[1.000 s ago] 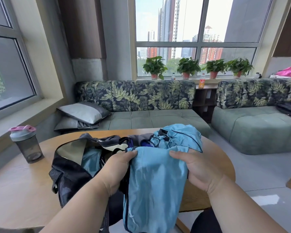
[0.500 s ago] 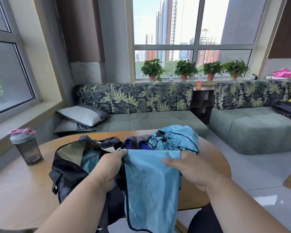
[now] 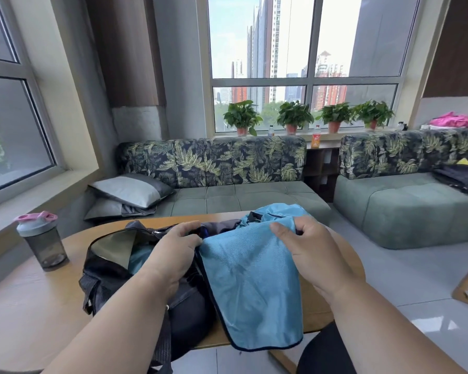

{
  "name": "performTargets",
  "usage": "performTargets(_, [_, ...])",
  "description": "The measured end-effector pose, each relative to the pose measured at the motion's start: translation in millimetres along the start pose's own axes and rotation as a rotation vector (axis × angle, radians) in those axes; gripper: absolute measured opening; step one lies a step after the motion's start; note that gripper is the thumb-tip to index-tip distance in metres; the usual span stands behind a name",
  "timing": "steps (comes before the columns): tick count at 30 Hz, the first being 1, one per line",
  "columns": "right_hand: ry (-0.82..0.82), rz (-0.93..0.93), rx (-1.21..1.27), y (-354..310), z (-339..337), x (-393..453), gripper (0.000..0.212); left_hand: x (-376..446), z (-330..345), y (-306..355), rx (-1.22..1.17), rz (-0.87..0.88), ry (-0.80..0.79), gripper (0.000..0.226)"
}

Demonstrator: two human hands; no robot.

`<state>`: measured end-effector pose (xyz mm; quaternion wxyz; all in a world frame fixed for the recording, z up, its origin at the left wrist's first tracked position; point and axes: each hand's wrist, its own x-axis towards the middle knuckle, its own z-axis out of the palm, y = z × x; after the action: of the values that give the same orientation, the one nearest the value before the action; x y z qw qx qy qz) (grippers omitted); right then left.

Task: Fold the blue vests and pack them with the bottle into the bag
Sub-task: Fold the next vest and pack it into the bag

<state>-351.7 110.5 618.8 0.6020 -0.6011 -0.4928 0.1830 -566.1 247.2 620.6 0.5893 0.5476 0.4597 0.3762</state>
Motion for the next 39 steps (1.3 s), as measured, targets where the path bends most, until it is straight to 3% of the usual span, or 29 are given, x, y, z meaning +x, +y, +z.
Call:
performTargets(5, [-0.015, 0.121, 0.053, 4.1, -9.8, 14.7, 0.020, 8.3, 2.0, 14.3, 0.309, 0.078, -0.145, 0.045])
performTargets(8, [-0.048, 0.154, 0.116, 11.7, -12.9, 26.4, 0.048, 19.6, 4.9, 21.9, 0.418, 0.081, -0.303, 0.019])
performTargets(10, [-0.038, 0.196, 0.105, 14.1, -14.2, 38.3, 0.070, 35.6, 9.0, 24.1, 0.604, 0.121, -0.350, 0.018])
performTargets(14, [-0.023, 0.200, 0.086, 8.5, -20.9, 74.0, 0.069, 72.7, 27.2, 36.3, 0.884, 0.303, -0.194, 0.013])
performTargets(15, [0.003, 0.187, 0.099, 3.0, -25.0, 86.8, 0.064, 82.1, 33.2, 45.1, 0.900, 0.358, -0.159, 0.013])
performTargets(18, [0.070, 0.067, 0.141, -23.1, -36.7, 109.1, 0.025, 87.6, 40.3, 75.2, 0.936, 0.593, 0.008, 0.017])
performTargets(22, [0.098, -0.062, 0.204, -35.9, -53.1, 111.9, 0.021, 67.0, 41.7, 93.3, 0.852, 0.852, 0.208, 0.009])
performTargets(26, [0.087, 0.049, 0.212, 5.7, -43.8, 54.6, 0.018, 42.1, 34.2, 35.3, 0.905, 0.949, 0.306, 0.018])
performTargets(30, [-0.108, 0.324, 0.052, 75.7, -26.7, -16.2, 0.018, 30.6, 18.6, -87.6, 1.144, 0.731, 0.050, 0.015])
performTargets(33, [-0.257, 0.503, -0.037, 114.0, -26.5, -46.6, 0.016, 18.5, 6.3, -154.3, 1.287, 0.664, -0.087, 0.026])
performTargets(39, [-0.292, 0.553, -0.063, 123.1, -33.3, -74.5, 0.015, 0.0, -13.5, -169.6, 1.252, 0.737, -0.119, 0.034])
